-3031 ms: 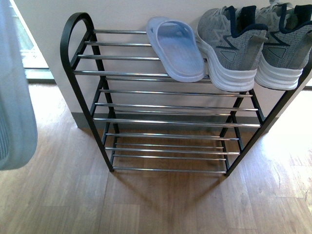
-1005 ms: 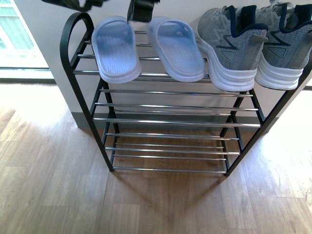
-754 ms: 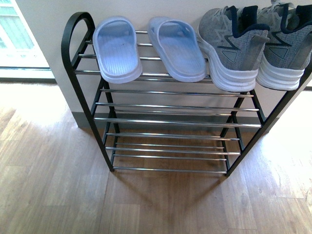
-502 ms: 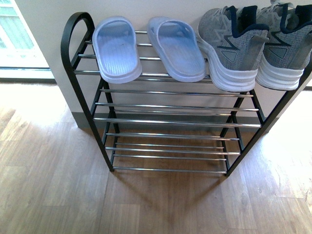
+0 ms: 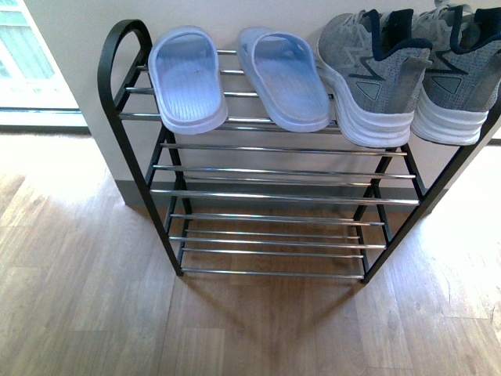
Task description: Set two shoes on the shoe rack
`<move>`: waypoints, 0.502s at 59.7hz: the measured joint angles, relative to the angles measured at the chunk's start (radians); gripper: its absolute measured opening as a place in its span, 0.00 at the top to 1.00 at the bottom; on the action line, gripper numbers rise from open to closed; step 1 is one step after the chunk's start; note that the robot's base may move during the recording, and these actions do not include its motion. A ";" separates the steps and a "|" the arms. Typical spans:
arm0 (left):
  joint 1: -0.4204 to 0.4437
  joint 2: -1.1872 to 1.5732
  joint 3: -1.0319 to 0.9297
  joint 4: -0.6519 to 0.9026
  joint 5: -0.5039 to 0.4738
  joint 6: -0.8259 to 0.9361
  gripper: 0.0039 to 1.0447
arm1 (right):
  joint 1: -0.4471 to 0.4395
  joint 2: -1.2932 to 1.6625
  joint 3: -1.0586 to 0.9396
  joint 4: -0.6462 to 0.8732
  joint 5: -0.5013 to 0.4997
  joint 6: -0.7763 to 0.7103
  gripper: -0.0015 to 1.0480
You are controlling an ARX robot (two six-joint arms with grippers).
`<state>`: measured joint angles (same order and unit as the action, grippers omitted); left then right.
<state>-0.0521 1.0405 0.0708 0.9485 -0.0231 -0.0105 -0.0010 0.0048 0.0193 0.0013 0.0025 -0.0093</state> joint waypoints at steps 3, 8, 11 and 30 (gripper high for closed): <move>0.032 -0.051 -0.013 -0.036 0.016 0.001 0.99 | 0.000 0.000 0.000 0.000 0.000 0.000 0.09; 0.047 -0.120 -0.024 -0.087 0.016 0.001 0.99 | 0.000 0.000 0.000 0.000 0.000 0.000 0.09; 0.048 -0.184 -0.035 -0.140 0.023 0.001 0.99 | 0.000 0.000 0.000 0.000 0.000 0.000 0.09; 0.048 -0.454 -0.056 -0.375 0.023 0.002 0.99 | 0.000 0.000 0.000 0.000 0.000 0.000 0.09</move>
<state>-0.0044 0.5865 0.0147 0.5732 -0.0002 -0.0090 -0.0010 0.0048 0.0193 0.0013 0.0029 -0.0093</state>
